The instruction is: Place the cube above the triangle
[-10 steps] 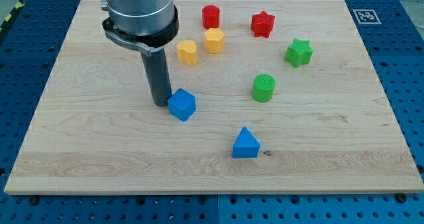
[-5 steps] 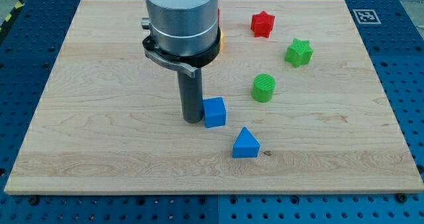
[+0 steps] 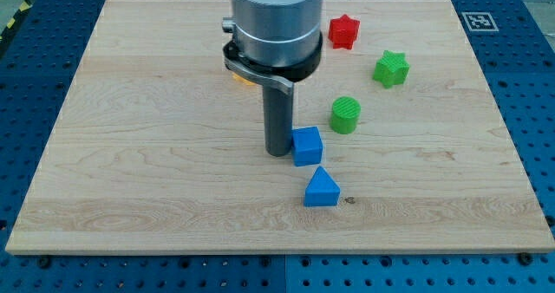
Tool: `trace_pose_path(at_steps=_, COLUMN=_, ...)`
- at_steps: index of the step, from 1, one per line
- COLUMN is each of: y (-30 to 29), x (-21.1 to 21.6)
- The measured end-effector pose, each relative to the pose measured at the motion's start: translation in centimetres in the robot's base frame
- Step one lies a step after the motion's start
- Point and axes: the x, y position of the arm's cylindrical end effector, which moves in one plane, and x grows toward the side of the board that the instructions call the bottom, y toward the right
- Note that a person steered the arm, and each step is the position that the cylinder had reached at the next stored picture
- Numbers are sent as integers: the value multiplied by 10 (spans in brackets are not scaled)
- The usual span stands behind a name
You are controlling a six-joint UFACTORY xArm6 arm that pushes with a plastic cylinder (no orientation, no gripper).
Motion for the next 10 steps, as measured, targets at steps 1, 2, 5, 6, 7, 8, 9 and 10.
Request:
trace_pose_path(at_steps=1, y=3, x=-1)
trace_pose_path(at_steps=2, y=2, x=-20)
trace_pose_path(at_steps=5, y=23, x=-4)
trace_pose_path(at_steps=6, y=28, x=-31)
trace_pose_path(at_steps=7, y=53, x=-31)
trace_pose_path(at_steps=8, y=70, x=-30)
trace_pose_path(at_steps=9, y=70, x=-13)
trace_pose_path(at_steps=10, y=66, x=-13)
